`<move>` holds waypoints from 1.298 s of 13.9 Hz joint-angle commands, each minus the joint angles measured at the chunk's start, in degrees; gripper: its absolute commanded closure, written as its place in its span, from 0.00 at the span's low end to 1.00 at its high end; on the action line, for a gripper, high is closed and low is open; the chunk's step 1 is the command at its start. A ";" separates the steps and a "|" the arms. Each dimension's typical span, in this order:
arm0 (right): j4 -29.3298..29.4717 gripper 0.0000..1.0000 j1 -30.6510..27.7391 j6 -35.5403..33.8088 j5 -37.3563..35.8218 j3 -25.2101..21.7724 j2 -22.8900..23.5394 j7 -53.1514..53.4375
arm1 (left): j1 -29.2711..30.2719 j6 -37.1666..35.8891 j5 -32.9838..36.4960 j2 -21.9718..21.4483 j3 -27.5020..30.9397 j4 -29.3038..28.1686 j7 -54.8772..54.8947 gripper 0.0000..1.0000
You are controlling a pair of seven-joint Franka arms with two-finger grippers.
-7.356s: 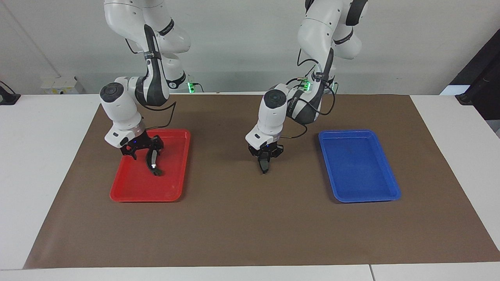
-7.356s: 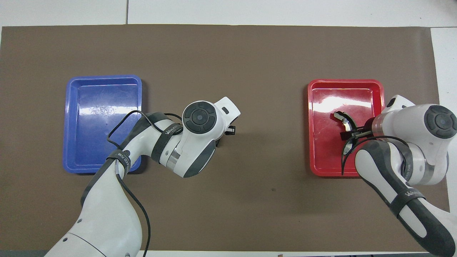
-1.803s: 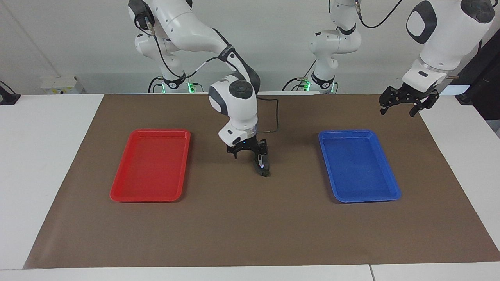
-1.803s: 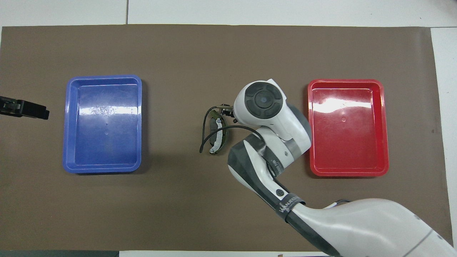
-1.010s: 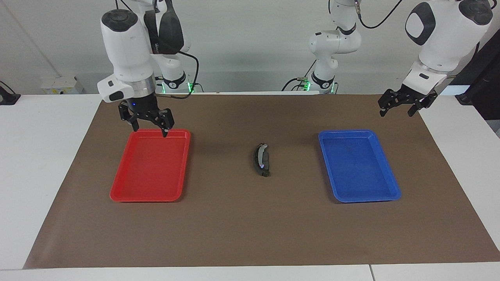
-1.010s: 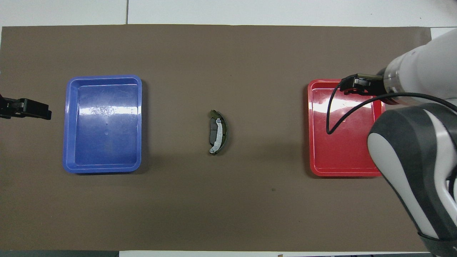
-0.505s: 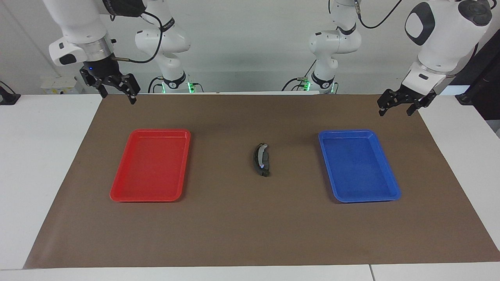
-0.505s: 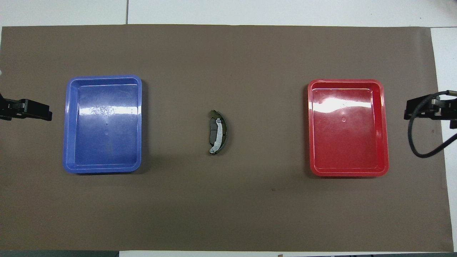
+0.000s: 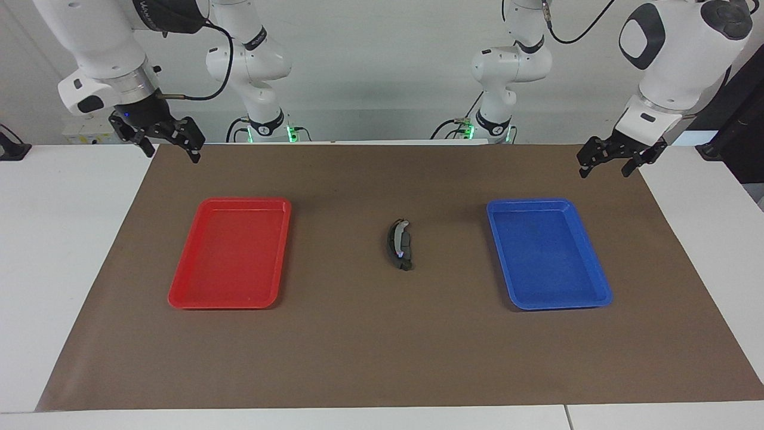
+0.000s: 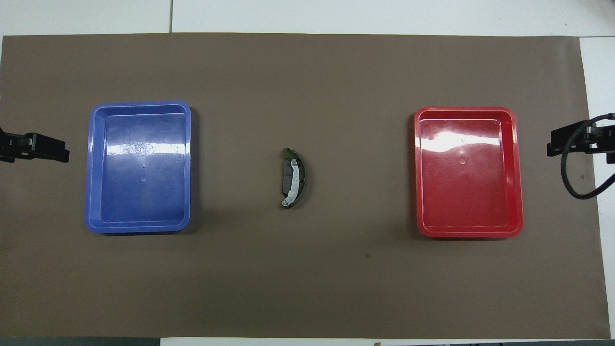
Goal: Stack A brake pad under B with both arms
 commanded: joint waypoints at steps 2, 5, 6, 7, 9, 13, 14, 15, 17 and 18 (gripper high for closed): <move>1.13 0.00 -3.02 -1.39 1.20 2.80 0.16 2.25 | 0.90 -0.23 0.16 -1.33 -0.18 -1.19 -0.60 0.00; 0.95 0.00 -2.85 -1.56 1.02 2.98 -0.02 2.34 | 0.90 -0.50 0.25 -1.42 -0.09 -1.19 -0.69 0.00; 0.95 0.00 -2.76 -1.65 1.02 2.98 -0.02 1.99 | 0.90 -0.24 0.25 -1.33 -0.09 -1.19 -0.60 0.00; 0.95 0.00 -2.67 -1.65 1.02 2.98 -0.02 1.99 | 0.98 -0.32 0.25 -1.42 0.00 -1.19 -0.60 0.00; 1.12 0.00 -2.67 -1.48 1.02 2.98 -0.02 1.64 | 0.90 -0.32 0.25 -1.33 -0.09 -1.19 -0.60 0.00; 1.74 0.00 -2.67 -2.35 0.93 2.98 0.07 -0.38 | 0.90 -0.32 0.25 -1.42 0.00 -1.19 -0.60 0.00; 1.65 0.00 -2.67 -2.01 0.93 2.98 0.07 -0.21 | 0.90 -0.32 0.25 -1.33 -0.09 -1.19 -0.60 0.00; 1.56 0.00 -2.67 -1.83 0.85 2.98 0.07 -0.12 | 0.90 -0.32 0.25 -1.33 -0.09 -1.19 -0.60 0.00; 1.12 0.00 -1.89 -1.74 0.50 3.59 -0.02 0.23 | 0.90 -0.32 0.25 -1.42 -0.09 -1.19 -0.60 0.00; 0.86 0.00 -0.32 -1.30 0.06 3.77 -0.20 0.67 | 0.90 -0.32 0.25 -1.42 -0.09 -1.19 -0.60 0.00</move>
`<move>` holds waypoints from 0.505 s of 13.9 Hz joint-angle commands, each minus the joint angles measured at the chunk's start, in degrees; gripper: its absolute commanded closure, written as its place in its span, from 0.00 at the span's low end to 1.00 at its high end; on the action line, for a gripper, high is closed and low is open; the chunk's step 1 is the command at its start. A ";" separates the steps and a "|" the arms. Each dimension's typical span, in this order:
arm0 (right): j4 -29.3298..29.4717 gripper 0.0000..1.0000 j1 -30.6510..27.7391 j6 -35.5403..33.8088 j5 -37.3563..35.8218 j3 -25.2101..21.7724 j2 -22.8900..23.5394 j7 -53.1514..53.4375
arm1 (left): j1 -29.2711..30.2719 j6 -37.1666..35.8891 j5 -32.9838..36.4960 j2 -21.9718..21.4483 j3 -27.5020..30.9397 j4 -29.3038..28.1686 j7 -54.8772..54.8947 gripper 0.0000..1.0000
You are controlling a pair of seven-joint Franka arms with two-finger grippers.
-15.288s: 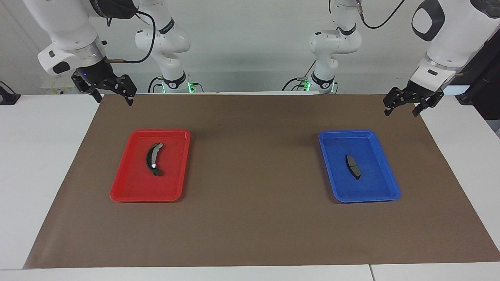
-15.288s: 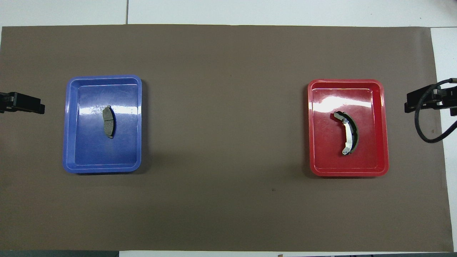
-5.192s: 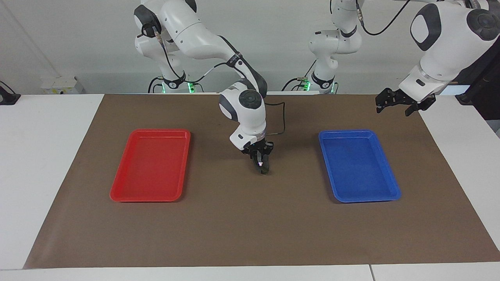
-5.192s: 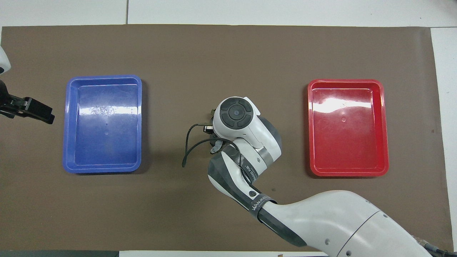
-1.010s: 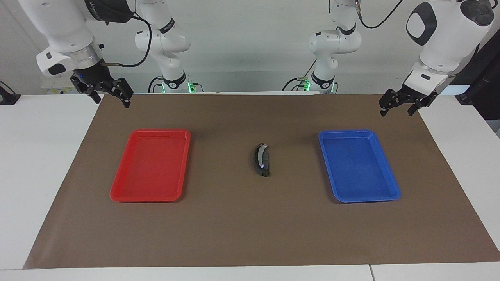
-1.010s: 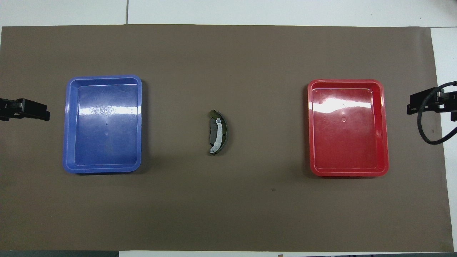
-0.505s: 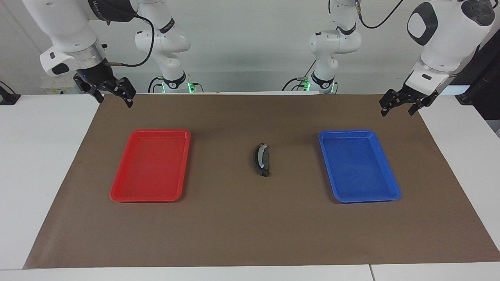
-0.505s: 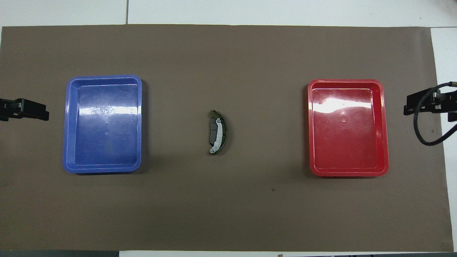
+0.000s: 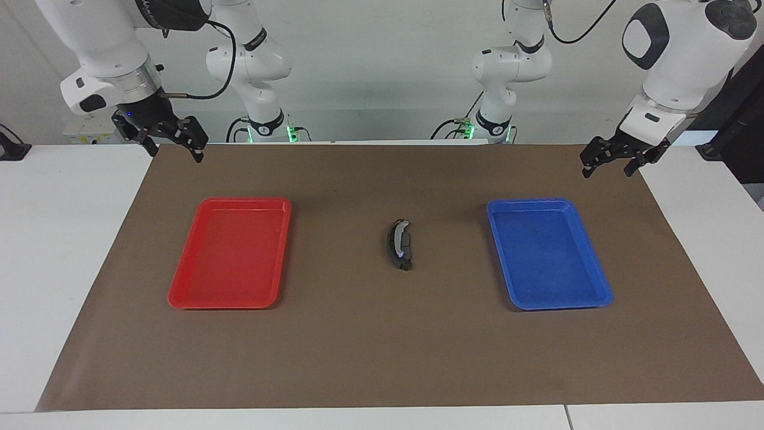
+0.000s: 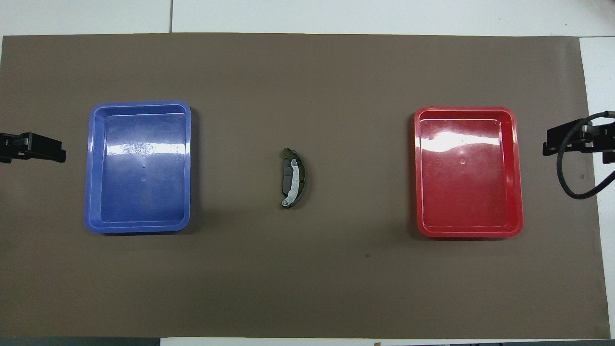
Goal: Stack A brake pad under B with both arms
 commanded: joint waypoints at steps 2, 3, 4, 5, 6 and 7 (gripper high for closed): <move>-0.91 0.00 2.01 1.01 -0.78 0.84 -0.60 0.29 | 0.59 -0.32 0.25 -1.42 -0.33 -1.19 -0.46 0.00; -0.82 0.00 2.01 1.02 -0.78 0.84 -0.60 0.29 | 0.59 -0.32 0.25 -1.42 -0.33 -1.19 -0.46 0.00; -0.82 0.00 2.01 1.02 -0.78 0.93 -0.60 0.29 | 0.59 -0.32 0.25 -1.33 -0.24 -1.19 -0.46 0.00; -0.65 0.00 1.92 1.02 -0.78 0.84 -0.51 0.12 | 0.59 -0.32 0.25 -1.42 -0.33 -1.19 -0.46 0.00; -0.47 0.00 1.75 0.93 -0.43 0.75 -0.51 0.29 | 0.59 -0.32 0.25 -1.42 -0.24 -1.19 -0.46 0.00; -0.30 0.00 1.66 0.93 -0.51 0.75 -0.51 -0.06 | 0.59 -0.32 0.25 -1.33 -0.24 -1.19 -0.46 0.00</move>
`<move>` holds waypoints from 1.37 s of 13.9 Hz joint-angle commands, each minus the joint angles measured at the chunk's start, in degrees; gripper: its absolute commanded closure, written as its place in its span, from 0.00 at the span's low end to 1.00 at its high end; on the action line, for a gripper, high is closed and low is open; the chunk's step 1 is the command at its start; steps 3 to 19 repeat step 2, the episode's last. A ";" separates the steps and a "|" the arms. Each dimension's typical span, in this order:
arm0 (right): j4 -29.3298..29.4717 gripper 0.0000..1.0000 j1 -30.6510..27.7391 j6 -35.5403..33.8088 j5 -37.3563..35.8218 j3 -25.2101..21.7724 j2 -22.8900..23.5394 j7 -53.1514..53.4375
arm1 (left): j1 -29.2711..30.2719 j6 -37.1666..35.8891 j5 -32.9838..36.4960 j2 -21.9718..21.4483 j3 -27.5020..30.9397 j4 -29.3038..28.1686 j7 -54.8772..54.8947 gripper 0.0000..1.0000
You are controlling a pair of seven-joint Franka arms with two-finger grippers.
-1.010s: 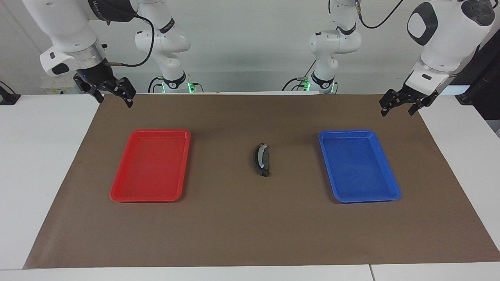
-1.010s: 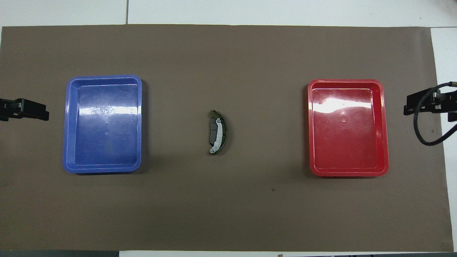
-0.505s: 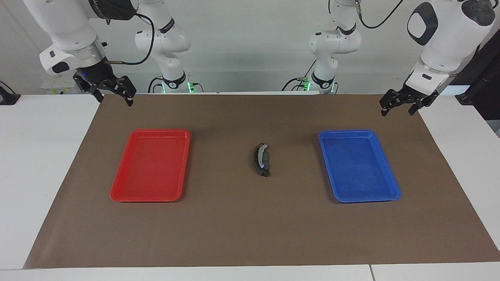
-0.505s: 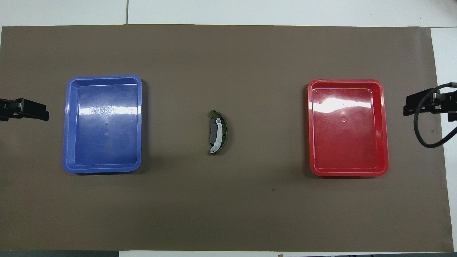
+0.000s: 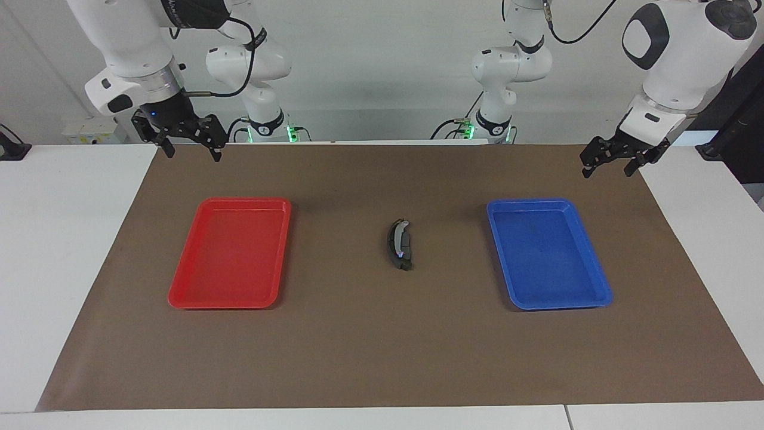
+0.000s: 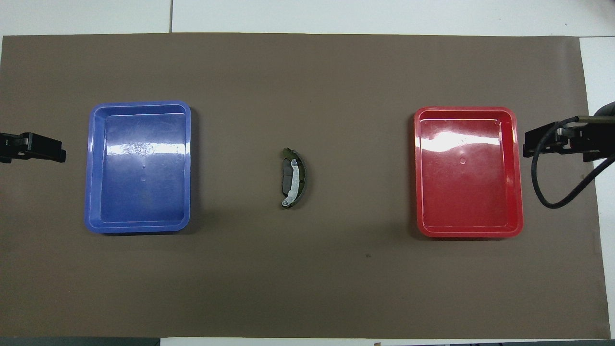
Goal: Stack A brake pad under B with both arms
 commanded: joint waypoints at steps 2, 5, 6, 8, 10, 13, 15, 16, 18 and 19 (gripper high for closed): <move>0.10 0.00 -0.64 0.66 -0.49 -0.01 -0.34 -0.38 | 0.59 -0.32 0.25 -1.42 -0.24 -1.19 -0.46 0.00; 0.10 0.00 -0.64 0.66 -0.49 -0.01 -0.34 -0.38 | 0.59 -0.32 0.25 -1.42 -0.24 -1.19 -0.46 0.00; 0.10 0.00 -0.64 0.66 -0.49 -0.01 -0.34 -0.38 | 0.59 -0.32 0.25 -1.42 -0.24 -1.19 -0.46 0.00; 0.10 0.00 -0.64 0.66 -0.49 -0.01 -0.34 -0.38 | 0.59 -0.32 0.25 -1.42 -0.24 -1.19 -0.46 0.00; 0.10 0.00 -0.64 0.66 -0.49 -0.01 -0.34 -0.38 | 0.59 -0.32 0.25 -1.42 -0.24 -1.19 -0.46 0.00; 0.10 0.00 -0.64 0.66 -0.49 -0.01 -0.34 -0.38 | 0.59 -0.32 0.25 -1.42 -0.24 -1.19 -0.46 0.00; 0.10 0.00 -0.64 0.66 -0.49 -0.01 -0.34 -0.38 | 0.59 -0.32 0.25 -1.42 -0.24 -1.19 -0.46 0.00; 0.10 0.00 -0.64 0.66 -0.49 -0.01 -0.34 -0.38 | 0.59 -0.32 0.25 -1.42 -0.24 -1.19 -0.46 0.00; 0.10 0.00 -0.64 0.66 -0.49 -0.01 -0.34 -0.38 | 0.59 -0.32 0.25 -1.42 -0.24 -1.19 -0.46 0.00; 0.10 0.00 -0.64 0.66 -0.49 -0.01 -0.34 -0.38 | 0.59 -0.32 0.25 -1.42 -0.24 -1.19 -0.46 0.00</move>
